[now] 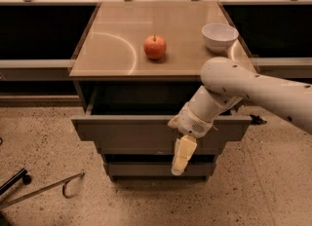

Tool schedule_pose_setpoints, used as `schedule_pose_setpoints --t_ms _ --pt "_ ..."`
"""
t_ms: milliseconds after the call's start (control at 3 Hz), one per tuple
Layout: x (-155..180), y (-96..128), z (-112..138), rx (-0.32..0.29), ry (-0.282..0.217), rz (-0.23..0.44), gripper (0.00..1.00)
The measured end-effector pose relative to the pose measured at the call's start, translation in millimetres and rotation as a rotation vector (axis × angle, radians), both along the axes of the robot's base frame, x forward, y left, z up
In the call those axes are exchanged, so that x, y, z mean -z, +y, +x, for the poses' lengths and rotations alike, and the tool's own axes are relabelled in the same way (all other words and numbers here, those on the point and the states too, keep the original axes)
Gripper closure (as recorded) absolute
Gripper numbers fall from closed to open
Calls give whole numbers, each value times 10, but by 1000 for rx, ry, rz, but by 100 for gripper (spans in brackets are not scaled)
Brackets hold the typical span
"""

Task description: Close top drawer

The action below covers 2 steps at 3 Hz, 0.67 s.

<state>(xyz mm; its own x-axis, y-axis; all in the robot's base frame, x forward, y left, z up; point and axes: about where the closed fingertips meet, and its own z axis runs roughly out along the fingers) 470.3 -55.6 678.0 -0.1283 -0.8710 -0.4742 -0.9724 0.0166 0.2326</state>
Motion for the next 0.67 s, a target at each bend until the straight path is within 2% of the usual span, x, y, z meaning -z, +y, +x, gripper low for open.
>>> schedule_pose_setpoints --t_ms 667 --pt "99 -400 472 80 -2 -30 0"
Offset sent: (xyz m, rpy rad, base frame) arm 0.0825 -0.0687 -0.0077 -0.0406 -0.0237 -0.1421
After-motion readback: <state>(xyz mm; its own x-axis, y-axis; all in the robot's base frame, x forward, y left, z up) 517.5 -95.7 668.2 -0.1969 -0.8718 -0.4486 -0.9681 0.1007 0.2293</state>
